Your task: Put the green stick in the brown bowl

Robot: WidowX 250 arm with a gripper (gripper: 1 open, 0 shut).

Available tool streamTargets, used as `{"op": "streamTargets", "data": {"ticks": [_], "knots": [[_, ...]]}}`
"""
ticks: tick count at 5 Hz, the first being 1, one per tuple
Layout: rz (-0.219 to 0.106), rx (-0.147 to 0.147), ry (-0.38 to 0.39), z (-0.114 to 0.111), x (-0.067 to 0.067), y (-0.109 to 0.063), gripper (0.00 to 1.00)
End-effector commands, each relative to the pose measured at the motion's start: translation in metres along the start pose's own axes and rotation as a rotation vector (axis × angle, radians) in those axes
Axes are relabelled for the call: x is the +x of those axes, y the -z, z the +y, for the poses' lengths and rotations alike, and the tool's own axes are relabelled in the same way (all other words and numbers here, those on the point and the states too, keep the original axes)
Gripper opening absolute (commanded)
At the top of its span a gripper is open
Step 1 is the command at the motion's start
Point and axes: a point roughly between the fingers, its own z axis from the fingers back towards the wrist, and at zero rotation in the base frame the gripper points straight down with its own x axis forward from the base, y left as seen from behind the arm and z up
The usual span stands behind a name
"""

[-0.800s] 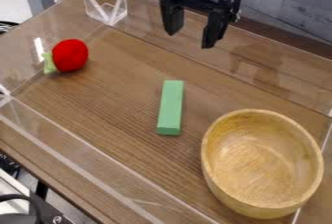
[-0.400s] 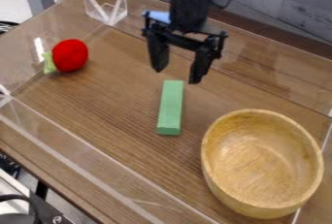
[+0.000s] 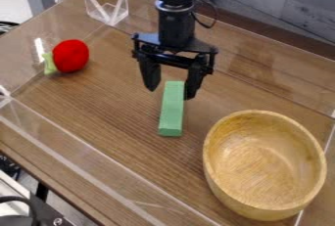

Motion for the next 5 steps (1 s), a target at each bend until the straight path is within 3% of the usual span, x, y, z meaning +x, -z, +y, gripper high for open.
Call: {"op": "streamTargets", "data": {"ticks": [1,3,5], "knots": [[-0.056,-0.021,-0.039,0.004,0.004,-0.003,1.00],[-0.079,-0.031,-0.092,0.008,0.006,0.014,1.00],[-0.109,-0.015,-0.112,0.009,0.012,0.026,1.00]]}}
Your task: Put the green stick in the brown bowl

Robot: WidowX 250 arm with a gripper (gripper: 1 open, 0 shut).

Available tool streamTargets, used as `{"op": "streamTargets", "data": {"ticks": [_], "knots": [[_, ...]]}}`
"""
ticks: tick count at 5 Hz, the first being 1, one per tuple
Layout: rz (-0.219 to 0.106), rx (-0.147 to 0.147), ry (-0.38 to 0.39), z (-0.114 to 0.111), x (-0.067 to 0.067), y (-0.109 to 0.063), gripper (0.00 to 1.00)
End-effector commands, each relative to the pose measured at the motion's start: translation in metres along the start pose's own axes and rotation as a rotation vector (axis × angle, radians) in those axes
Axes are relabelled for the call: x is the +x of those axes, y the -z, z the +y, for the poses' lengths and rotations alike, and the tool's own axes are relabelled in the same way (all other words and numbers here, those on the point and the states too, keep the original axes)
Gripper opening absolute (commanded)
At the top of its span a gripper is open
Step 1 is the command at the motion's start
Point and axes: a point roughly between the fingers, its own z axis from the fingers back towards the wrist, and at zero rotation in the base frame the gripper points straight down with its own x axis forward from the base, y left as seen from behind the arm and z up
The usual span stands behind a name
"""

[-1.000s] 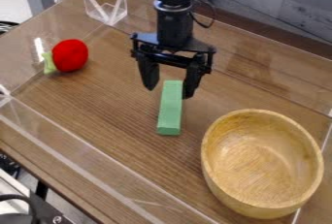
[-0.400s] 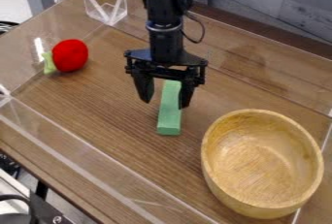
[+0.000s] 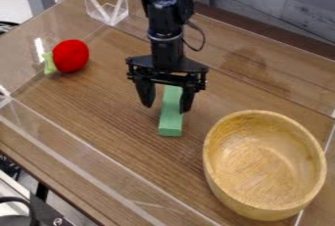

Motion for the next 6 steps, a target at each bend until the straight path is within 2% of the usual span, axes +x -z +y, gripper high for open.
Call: {"op": "streamTargets", "data": {"ticks": [1,4,6], "knots": [[-0.037,0.003,-0.014,0.000,0.007,-0.002,1.00],[-0.058,0.019,-0.021,-0.001,0.012,0.005,1.00],[-0.077,0.010,-0.017,-0.001,0.017,0.002,1.00]]}}
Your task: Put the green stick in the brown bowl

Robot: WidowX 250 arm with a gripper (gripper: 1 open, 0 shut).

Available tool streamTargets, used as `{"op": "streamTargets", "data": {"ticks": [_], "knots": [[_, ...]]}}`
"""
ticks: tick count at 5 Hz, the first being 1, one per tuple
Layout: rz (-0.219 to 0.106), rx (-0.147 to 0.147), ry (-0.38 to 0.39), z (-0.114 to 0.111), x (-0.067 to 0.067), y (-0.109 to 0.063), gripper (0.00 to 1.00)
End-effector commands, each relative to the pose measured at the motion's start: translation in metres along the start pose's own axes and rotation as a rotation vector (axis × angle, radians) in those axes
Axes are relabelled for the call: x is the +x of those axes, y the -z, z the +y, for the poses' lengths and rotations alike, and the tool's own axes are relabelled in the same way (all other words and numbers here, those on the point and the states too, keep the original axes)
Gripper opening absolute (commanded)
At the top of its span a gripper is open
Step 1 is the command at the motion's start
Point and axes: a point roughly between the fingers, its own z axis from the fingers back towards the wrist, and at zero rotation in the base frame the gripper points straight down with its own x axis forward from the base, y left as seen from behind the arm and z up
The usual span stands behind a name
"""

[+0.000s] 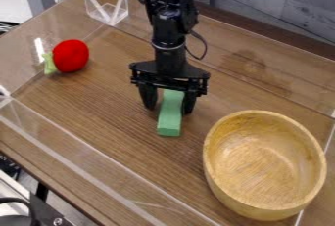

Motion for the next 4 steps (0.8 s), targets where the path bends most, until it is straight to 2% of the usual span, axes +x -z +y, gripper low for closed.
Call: {"op": "streamTargets", "data": {"ticks": [1,4], "knots": [[-0.052,-0.016,-0.004,-0.0005,0.0107,-0.0113,1.00],[-0.075,-0.017,-0.002,0.0008,0.0165,-0.0132,1.00]]}}
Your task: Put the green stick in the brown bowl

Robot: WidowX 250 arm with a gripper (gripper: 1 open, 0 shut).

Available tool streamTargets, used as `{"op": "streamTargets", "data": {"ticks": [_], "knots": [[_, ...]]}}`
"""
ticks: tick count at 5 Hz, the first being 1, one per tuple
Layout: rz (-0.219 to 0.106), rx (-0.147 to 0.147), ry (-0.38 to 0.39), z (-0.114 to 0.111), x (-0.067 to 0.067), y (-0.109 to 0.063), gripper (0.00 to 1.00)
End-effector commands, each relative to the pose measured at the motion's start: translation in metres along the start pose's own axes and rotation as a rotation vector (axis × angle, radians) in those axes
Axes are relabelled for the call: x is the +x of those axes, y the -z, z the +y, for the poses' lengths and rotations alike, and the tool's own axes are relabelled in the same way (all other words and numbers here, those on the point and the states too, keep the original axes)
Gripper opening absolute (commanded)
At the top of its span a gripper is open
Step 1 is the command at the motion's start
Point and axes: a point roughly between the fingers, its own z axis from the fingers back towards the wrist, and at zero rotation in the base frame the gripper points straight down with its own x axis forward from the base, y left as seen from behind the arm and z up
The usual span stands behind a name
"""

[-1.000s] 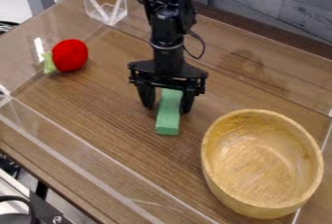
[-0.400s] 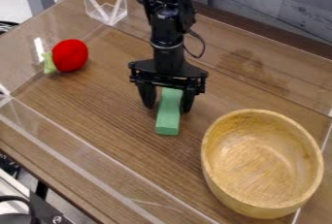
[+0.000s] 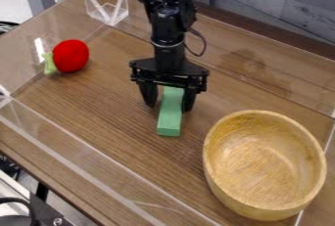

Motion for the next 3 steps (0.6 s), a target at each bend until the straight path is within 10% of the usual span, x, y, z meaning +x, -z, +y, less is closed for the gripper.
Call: {"op": "streamTargets", "data": {"ticks": [1,2,3], "knots": [[-0.059,-0.006,-0.005,-0.0005,0.0128,-0.0115,1.00],[-0.060,-0.004,-0.004,-0.0009,0.0135,-0.0103,0.00],[-0.061,0.000,0.001,-0.0016,0.0140,-0.0096,0.00]]}}
